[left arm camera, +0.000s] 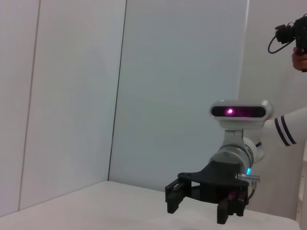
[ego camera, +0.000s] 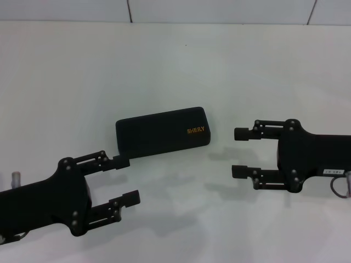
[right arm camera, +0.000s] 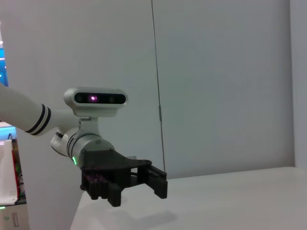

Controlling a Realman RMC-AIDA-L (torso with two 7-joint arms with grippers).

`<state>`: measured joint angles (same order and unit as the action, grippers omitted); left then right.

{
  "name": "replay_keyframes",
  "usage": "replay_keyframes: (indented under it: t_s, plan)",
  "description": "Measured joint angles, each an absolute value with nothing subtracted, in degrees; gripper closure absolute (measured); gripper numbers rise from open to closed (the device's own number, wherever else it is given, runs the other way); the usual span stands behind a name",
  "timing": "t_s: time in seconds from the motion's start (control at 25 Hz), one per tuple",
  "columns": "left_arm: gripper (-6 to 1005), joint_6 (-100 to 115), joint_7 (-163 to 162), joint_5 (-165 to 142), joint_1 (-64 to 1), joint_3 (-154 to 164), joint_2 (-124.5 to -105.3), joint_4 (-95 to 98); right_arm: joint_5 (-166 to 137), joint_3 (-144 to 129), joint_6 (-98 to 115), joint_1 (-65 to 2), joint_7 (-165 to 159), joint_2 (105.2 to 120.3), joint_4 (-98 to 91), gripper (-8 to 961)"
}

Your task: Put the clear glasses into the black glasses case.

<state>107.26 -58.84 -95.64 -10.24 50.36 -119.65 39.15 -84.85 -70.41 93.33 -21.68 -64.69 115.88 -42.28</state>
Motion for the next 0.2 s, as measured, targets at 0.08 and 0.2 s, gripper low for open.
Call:
replay_keyframes:
  t_s: [0.08, 0.2]
  plan:
    - [361, 107.3, -58.7, -95.6, -10.1, 50.4, -119.64, 39.1, -84.9, -70.6, 93.3, -21.7, -64.7, 115.92, -42.2, 295]
    - [361, 107.3, -58.6, -95.6, -10.0, 50.4, -119.62, 39.1, -84.9, -71.5, 93.5, -21.7, -64.4, 115.95, -42.1, 295]
